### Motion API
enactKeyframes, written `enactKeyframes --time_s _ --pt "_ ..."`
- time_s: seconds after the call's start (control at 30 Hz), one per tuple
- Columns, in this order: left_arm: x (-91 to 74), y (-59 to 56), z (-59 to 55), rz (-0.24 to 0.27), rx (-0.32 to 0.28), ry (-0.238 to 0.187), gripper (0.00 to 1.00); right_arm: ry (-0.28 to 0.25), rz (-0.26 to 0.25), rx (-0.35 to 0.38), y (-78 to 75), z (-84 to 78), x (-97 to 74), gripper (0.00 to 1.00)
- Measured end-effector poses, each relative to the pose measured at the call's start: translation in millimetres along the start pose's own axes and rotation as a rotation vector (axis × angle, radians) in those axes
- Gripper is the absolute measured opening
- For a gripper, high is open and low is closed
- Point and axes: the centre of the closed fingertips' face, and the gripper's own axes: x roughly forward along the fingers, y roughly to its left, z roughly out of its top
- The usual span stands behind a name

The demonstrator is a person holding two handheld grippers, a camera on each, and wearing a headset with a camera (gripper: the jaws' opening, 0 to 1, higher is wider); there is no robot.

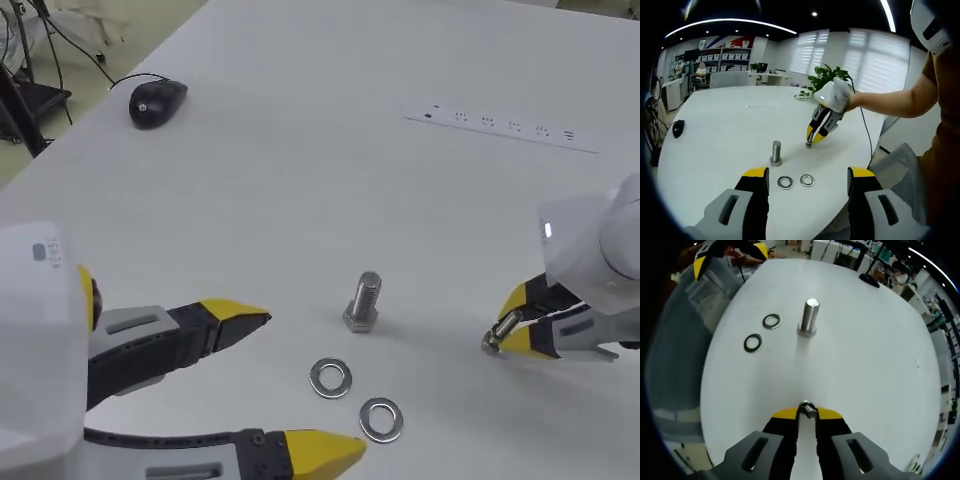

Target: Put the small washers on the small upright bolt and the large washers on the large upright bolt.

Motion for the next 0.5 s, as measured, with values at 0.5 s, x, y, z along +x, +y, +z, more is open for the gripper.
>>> enactKeyframes --time_s 0.5 --pt "-0.3 0.9 1.1 0.005 0.0 -0.001 0.63 -0.022 0.0 0.025 2.2 -3.2 3.0 0.14"
